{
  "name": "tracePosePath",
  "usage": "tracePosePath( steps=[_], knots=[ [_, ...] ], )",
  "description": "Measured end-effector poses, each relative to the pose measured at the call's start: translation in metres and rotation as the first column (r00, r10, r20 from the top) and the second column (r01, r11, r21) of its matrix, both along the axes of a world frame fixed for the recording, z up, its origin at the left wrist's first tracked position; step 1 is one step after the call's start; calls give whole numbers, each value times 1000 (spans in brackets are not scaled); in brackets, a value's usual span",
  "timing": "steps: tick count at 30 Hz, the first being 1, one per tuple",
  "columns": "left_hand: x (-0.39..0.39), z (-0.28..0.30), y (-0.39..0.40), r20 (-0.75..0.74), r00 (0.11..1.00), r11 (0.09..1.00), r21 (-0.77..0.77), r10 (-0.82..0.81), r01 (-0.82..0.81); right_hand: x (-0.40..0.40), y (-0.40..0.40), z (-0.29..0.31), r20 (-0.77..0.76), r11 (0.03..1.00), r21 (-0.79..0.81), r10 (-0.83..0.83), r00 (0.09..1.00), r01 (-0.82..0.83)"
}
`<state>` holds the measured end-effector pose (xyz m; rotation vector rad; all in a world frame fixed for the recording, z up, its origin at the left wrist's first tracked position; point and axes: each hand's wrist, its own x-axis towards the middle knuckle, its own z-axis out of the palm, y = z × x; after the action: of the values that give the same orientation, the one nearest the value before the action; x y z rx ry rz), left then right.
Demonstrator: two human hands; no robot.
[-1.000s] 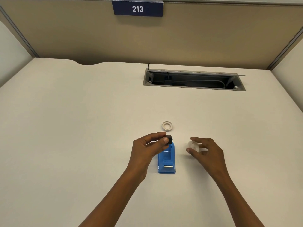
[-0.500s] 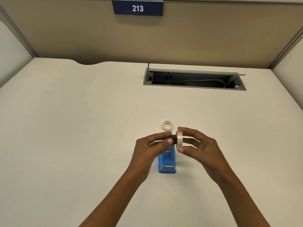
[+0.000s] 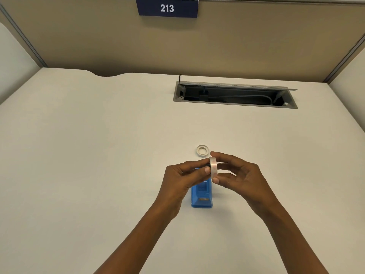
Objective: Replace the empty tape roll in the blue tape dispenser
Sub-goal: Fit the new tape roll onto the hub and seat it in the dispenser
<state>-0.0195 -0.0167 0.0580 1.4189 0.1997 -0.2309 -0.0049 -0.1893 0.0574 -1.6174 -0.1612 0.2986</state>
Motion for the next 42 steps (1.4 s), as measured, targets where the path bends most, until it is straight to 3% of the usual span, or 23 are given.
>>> tracePosePath(
  steps=[6, 24, 33, 42],
  knots=[
    [1, -1, 2, -19, 998, 999, 8, 53, -53, 1, 1, -1, -1, 1000, -8, 3, 1000, -3],
    [1, -10, 12, -64, 998, 999, 51, 12, -8, 5, 6, -14, -12, 990, -137, 24, 1000, -26],
    [-3, -25, 25, -88, 994, 991, 117, 71, -60, 6, 6, -34, 74, 938, -340, -42, 996, 65],
    [0, -36, 26, -93, 993, 981, 188, 72, -54, 11, 10, -49, 114, 918, -393, -8, 993, 53]
  ],
)
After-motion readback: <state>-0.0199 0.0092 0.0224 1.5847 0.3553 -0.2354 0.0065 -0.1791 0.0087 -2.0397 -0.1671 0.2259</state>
